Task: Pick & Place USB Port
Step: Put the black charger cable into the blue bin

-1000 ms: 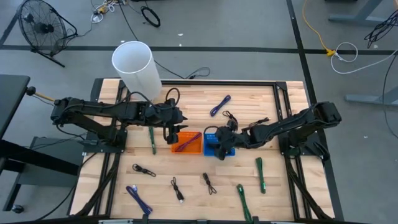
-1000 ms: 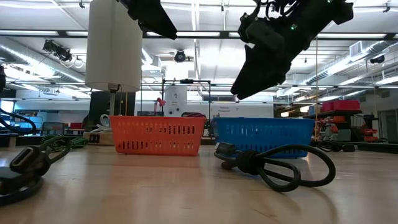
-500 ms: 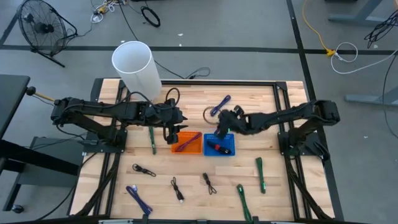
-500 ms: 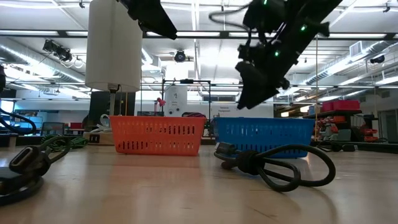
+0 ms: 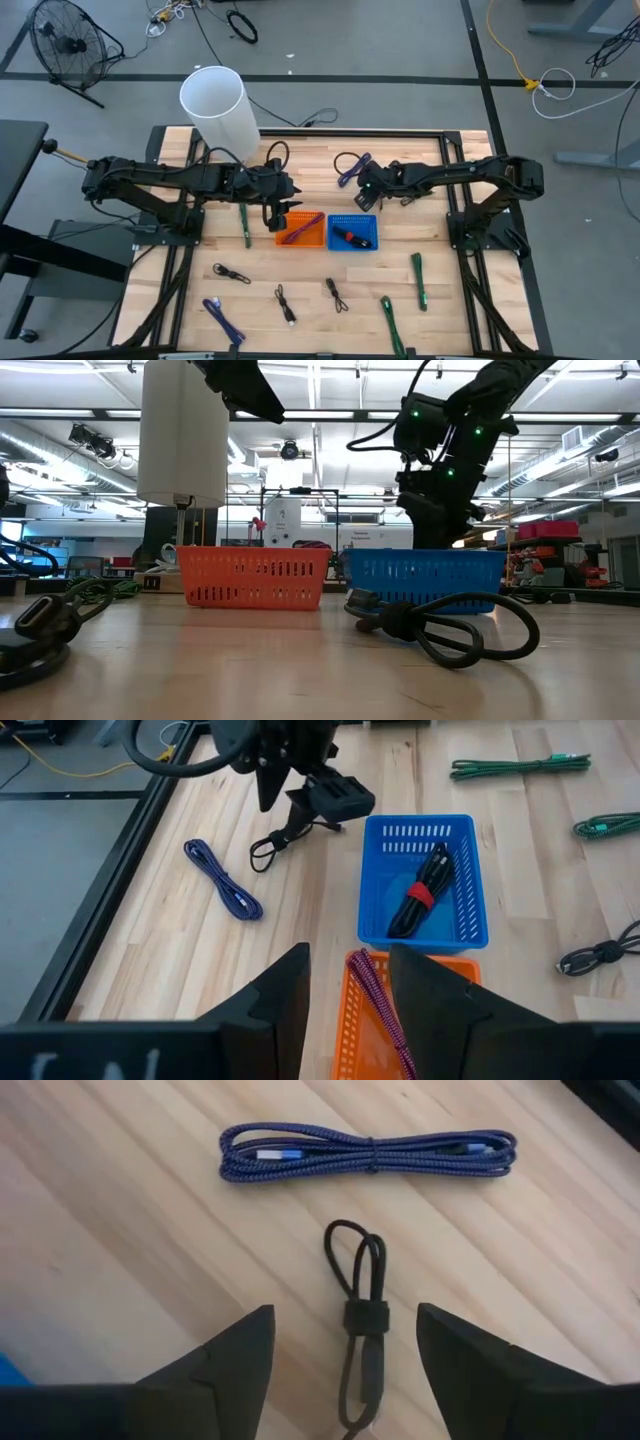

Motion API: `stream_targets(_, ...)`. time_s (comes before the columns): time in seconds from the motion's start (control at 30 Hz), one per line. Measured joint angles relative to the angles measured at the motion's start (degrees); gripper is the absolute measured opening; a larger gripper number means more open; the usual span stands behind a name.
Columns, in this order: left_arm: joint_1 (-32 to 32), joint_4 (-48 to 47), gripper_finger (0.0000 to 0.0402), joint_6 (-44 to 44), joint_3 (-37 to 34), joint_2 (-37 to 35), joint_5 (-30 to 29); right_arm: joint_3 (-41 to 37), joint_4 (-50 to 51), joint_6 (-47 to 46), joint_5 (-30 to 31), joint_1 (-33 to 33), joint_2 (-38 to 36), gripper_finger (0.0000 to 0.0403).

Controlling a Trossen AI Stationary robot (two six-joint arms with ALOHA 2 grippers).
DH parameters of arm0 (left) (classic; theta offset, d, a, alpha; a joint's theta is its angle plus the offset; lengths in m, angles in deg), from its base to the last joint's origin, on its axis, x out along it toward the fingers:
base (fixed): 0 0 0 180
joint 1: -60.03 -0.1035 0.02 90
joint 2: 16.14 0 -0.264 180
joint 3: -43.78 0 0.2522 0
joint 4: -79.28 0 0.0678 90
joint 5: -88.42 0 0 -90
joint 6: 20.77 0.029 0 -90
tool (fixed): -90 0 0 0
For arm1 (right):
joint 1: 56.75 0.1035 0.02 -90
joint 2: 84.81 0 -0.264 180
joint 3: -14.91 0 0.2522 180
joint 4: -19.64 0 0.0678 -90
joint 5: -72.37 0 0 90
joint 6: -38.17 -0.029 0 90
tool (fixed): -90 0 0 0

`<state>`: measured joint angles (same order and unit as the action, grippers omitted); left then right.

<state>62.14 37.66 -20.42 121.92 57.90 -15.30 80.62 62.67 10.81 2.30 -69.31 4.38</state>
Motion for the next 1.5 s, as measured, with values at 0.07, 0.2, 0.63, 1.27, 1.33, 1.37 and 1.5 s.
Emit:
stream_targets(0.07,0.00,0.00,0.0142,0.00,0.00,0.00,0.00,0.00,0.20,-0.04,0.63,-0.02,0.20,0.0250)
stream_targets(0.2,-0.01,-0.02,0.0142,-0.01,0.00,0.00,0.00,0.00,0.43,-0.06,2.07,-0.07,1.82,0.0254)
stream_targets(0.63,0.00,-0.22,0.0142,-0.12,0.00,0.02,0.00,-0.02,-1.13,3.89,3.58,-3.52,9.45,0.0253)
stream_targets(1.27,0.00,-0.35,0.0142,-0.19,0.00,0.02,0.04,-0.07,-0.22,6.91,-2.02,-6.21,9.65,0.0010)
stream_targets(1.33,0.00,-0.35,0.0142,-0.19,0.00,0.02,0.04,1.23,3.46,6.92,-2.04,-6.15,7.24,0.0010)
stream_targets(1.37,-0.01,-0.34,0.0142,-0.19,0.00,0.02,0.03,2.32,5.07,6.90,-1.98,-6.11,5.87,0.0010)
stream_targets(1.5,0.00,-0.35,0.0142,-0.23,0.00,0.02,0.04,4.98,10.79,5.49,-5.18,-4.54,0.57,0.0010)
